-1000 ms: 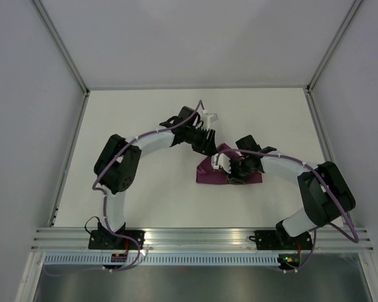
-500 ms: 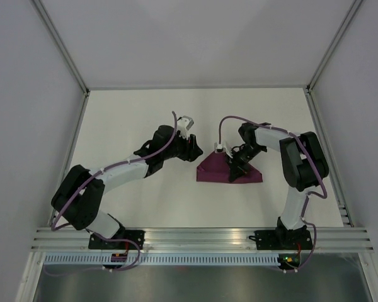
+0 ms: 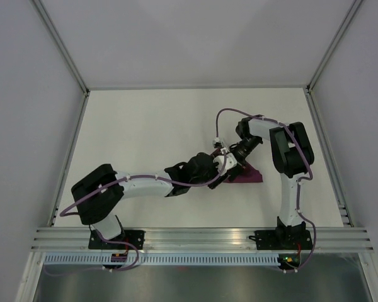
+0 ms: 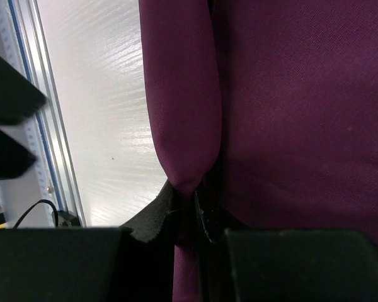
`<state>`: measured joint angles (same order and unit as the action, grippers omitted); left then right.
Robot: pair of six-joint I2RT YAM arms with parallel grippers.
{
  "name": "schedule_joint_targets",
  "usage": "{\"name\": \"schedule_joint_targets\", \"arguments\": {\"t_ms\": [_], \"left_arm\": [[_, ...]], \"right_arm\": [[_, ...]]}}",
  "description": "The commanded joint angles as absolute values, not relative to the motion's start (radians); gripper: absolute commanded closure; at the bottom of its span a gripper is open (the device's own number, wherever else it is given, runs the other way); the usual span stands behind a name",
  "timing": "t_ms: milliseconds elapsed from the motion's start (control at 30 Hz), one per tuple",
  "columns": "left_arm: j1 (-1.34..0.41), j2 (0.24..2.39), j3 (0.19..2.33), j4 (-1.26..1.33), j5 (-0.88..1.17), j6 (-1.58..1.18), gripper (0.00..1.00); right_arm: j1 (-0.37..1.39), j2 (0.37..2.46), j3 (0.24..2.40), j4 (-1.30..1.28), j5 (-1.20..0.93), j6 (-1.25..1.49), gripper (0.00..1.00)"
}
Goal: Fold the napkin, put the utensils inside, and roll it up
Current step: Roll the napkin with the utensil
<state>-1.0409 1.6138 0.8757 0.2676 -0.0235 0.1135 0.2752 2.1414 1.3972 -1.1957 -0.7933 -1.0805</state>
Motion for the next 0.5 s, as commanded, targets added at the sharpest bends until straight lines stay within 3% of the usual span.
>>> {"name": "schedule_joint_targets", "arguments": {"t_ms": [0, 467], "left_arm": [[-1.084, 1.684, 0.942, 0.258, -0.084, 0.273, 0.44], [-1.120, 1.884, 1.015, 0.305, -0.094, 0.383, 0.44]], "right_arm": [[0.278, 2.230, 1.410, -1.132, -0.670, -1.121, 0.83], [0.278, 2.315, 1.505, -1.187, -0.649, -1.100, 0.83]]}}
